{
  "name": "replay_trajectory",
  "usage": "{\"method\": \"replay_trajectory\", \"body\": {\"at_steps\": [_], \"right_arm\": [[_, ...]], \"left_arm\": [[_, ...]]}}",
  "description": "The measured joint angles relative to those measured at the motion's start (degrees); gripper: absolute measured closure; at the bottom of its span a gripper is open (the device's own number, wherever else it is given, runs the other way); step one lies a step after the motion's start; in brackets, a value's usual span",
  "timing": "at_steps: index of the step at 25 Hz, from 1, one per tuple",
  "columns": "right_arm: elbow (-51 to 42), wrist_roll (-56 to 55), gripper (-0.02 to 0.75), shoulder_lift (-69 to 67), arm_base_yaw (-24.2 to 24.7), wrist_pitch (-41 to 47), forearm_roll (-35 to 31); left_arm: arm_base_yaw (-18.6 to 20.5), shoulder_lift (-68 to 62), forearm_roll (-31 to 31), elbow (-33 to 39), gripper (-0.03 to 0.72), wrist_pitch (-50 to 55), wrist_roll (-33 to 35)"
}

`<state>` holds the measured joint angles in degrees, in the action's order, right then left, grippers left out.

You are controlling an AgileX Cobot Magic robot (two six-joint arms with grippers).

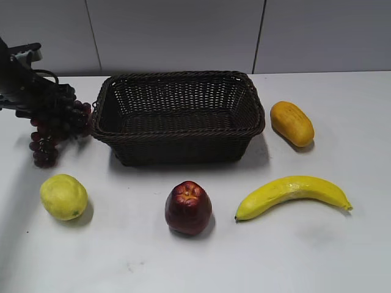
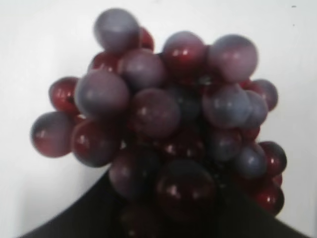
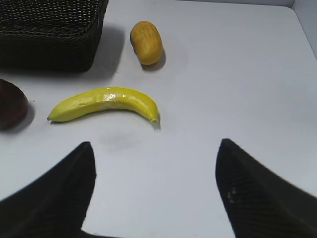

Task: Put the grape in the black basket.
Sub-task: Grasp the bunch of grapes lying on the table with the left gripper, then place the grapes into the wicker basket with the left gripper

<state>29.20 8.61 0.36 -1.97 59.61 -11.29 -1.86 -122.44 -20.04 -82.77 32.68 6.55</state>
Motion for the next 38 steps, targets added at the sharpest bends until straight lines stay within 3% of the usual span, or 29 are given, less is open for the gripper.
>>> {"method": "replay_trajectory", "body": {"at_steps": [9, 18, 22, 27, 33, 38], "right_arm": [[0.0, 0.0, 0.166, 0.0, 0.0, 0.0, 0.0], [0.0, 0.0, 0.166, 0.0, 0.0, 0.0, 0.0], [0.0, 0.0, 0.166, 0.0, 0.0, 0.0, 0.0], [0.0, 0.0, 0.166, 0.0, 0.0, 0.0, 0.0], [0.0, 0.0, 0.166, 0.0, 0.0, 0.0, 0.0], [0.0, 0.0, 0.166, 0.0, 0.0, 0.0, 0.0]], "left_arm": [[0.0, 3.9, 0.9, 0.1, 0.450, 3.5, 0.0], [-1.0, 21.3, 1.7, -1.7, 0.470, 4.9, 0.0], [-5.0, 26.3, 2.1, -6.8, 0.473, 6.8, 0.0], [-12.9, 27.6, 2.1, -13.5, 0.477, 8.6, 0.1], [-21.7, 25.2, 2.0, -14.2, 0.482, 8.8, 0.1], [-25.3, 18.9, 1.9, -14.2, 0.482, 11.5, 0.1]]}}
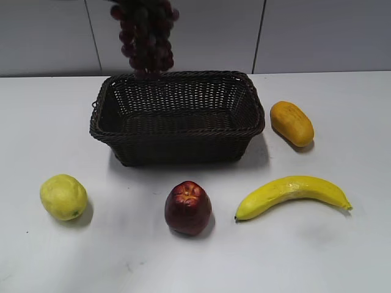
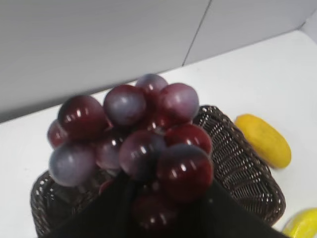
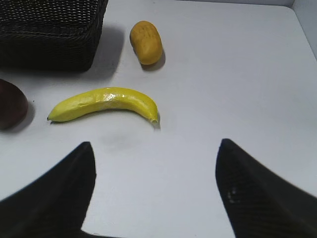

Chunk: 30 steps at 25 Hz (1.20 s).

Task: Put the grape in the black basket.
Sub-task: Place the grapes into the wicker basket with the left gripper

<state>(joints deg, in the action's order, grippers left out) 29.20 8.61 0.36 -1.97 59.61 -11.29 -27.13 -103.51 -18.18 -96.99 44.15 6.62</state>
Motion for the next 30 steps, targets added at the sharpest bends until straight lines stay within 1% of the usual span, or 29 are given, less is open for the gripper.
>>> {"method": "replay_trajectory", "body": {"at_steps": [6, 9, 17, 18, 19, 20, 21, 22, 24, 27, 30], "right_arm": [[0.0, 0.0, 0.166, 0.0, 0.0, 0.0, 0.0], [0.0, 0.0, 0.166, 0.0, 0.0, 0.0, 0.0], [0.0, 0.0, 0.166, 0.0, 0.0, 0.0, 0.0], [0.0, 0.0, 0.166, 0.0, 0.0, 0.0, 0.0], [0.0, 0.0, 0.166, 0.0, 0.0, 0.0, 0.0], [0.0, 0.0, 0.166, 0.0, 0.0, 0.0, 0.0], [0.0, 0.0, 0.166, 0.0, 0.0, 0.0, 0.0], [0.0, 0.0, 0.166, 0.0, 0.0, 0.0, 0.0], [0.0, 0.0, 0.166, 0.0, 0.0, 0.0, 0.0], [0.0, 0.0, 0.166, 0.0, 0.0, 0.0, 0.0], [0.0, 0.0, 0.166, 0.0, 0.0, 0.0, 0.0]], "left_arm": [[-0.8, -10.3, 0.2, 0.0, 0.483, 0.3, 0.1], [-0.8, -14.4, 1.6, 0.0, 0.483, -0.9, 0.1], [-0.8, -17.0, 4.0, 0.0, 0.484, -2.7, 0.1], [-0.8, -16.9, 4.2, 0.0, 0.454, -2.9, 0.1], [-0.8, -16.8, 4.2, 0.0, 0.387, -2.9, 0.1], [-0.8, -16.6, 4.2, 0.0, 0.308, -2.8, 0.1], [-0.8, -16.5, 4.2, 0.0, 0.201, -2.7, 0.1], [-0.8, -16.1, 4.2, 0.0, 0.125, -2.4, 0.1], [-0.8, -15.3, 4.4, 0.0, 0.080, -1.7, 0.1], [-0.8, -13.2, 5.1, 0.0, 0.068, 0.3, 0.1], [-0.2, -9.8, 7.6, 0.0, 0.066, 3.7, 0.1]]}}
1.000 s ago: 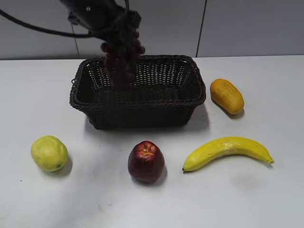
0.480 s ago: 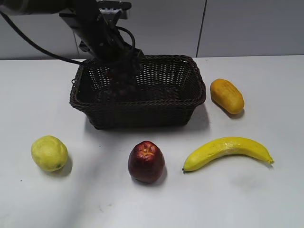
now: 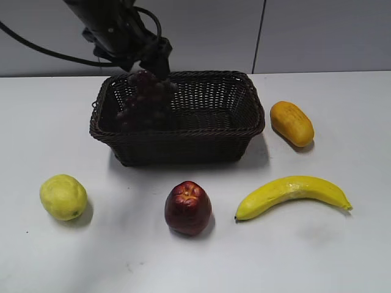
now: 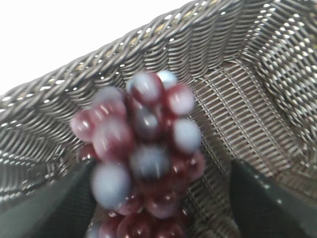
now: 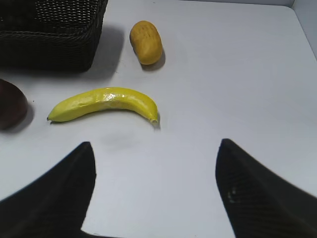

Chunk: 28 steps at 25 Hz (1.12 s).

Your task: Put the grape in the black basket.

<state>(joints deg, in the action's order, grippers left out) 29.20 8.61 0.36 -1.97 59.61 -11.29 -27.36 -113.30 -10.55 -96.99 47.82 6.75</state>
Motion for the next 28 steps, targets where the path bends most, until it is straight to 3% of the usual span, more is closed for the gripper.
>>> {"method": "replay_trajectory", "body": {"at_steps": [5, 16, 21, 28], "right_arm": [[0.0, 0.0, 0.166, 0.0, 0.0, 0.0, 0.0], [0.0, 0.0, 0.166, 0.0, 0.0, 0.0, 0.0], [0.0, 0.0, 0.166, 0.0, 0.0, 0.0, 0.0], [0.0, 0.0, 0.166, 0.0, 0.0, 0.0, 0.0]], "left_arm": [[3.5, 7.6, 4.5, 0.0, 0.071, 9.1, -0.7], [15.4, 22.7, 6.8, 0.8, 0.094, 21.5, -1.2], [17.5, 32.4, 7.1, 10.8, 0.095, 21.6, -2.4], [17.8, 52.0, 7.0, 33.6, 0.101, 18.5, -5.8]]}}
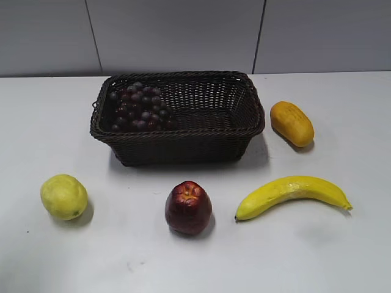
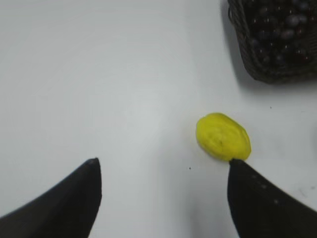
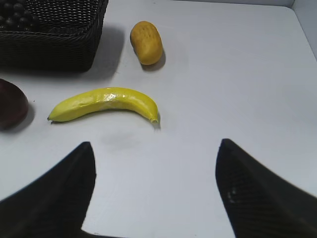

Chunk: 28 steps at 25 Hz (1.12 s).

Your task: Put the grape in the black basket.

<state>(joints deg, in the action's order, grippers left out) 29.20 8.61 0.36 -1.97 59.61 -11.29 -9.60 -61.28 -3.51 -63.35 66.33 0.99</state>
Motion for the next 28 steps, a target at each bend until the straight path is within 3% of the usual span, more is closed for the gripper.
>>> {"method": "replay_trajectory", "body": {"at_steps": [6, 14, 20, 28], "right_arm": [[0.0, 0.0, 0.166, 0.0, 0.0, 0.0, 0.0], [0.0, 0.0, 0.166, 0.0, 0.0, 0.0, 0.0], [0.0, 0.0, 0.166, 0.0, 0.0, 0.0, 0.0], [0.0, 0.0, 0.166, 0.0, 0.0, 0.0, 0.0]], "left_arm": [[0.0, 17.8, 0.0, 16.0, 0.101, -2.6, -1.0], [0.0, 40.0, 0.0, 30.7, 0.101, -2.3, -1.0], [0.0, 47.4, 0.0, 35.5, 0.101, -3.3, 1.1], [0.0, 47.4, 2.3, 35.6, 0.101, -4.2, 2.3]]}}
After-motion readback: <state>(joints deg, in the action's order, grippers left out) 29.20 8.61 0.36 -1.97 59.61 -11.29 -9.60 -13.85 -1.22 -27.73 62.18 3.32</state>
